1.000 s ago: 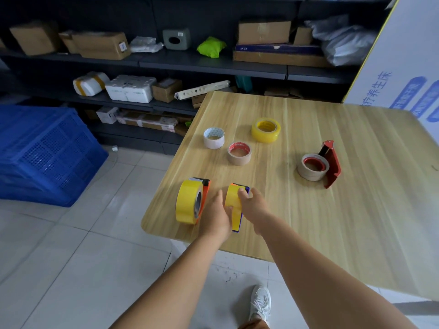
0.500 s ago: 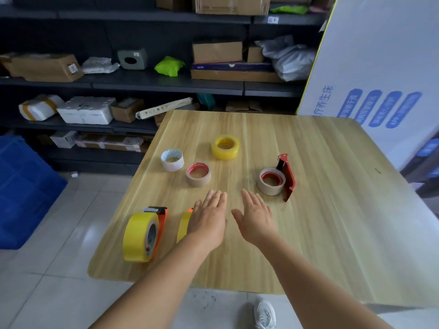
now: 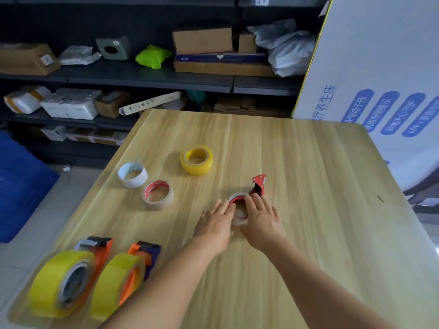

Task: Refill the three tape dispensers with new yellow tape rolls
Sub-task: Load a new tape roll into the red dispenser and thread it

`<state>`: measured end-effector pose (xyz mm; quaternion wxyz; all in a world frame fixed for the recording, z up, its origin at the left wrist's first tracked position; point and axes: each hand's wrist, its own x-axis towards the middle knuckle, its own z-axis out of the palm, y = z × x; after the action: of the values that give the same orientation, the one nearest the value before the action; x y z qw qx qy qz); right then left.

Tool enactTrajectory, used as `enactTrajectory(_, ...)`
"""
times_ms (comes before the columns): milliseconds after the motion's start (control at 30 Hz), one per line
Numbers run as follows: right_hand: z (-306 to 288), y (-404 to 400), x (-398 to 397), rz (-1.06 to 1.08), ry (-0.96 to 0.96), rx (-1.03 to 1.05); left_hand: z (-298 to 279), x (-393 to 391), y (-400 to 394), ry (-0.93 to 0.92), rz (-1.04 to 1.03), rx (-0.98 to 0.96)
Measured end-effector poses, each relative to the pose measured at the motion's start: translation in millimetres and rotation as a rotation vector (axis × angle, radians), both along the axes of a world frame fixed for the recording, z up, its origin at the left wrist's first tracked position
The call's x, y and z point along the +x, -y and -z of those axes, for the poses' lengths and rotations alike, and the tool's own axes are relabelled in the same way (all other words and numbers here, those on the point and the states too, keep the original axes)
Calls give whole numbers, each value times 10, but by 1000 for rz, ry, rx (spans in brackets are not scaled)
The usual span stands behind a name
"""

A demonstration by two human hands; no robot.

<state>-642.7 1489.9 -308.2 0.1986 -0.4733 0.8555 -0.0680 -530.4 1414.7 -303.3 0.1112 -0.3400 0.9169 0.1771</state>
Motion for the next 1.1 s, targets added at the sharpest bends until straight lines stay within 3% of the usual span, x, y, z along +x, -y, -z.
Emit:
enactTrajectory(167,136,45,-259,-103,-57,81,103,-167,52,91,-4,2)
enactTrajectory(333,138,55,-417,-111,-92,81,74,-283,118,12,-92,-25)
enactTrajectory(633,198,274,-377,-171,-78,103,220,-525,341,7,-113,193)
enactTrajectory(733,175,287,-415,-180,-58,100,228,-515,403,-63,-66,177)
enactTrajectory(1100,-9,443,-381,-215,-1,-111,102,-303,629,-342,-186,324)
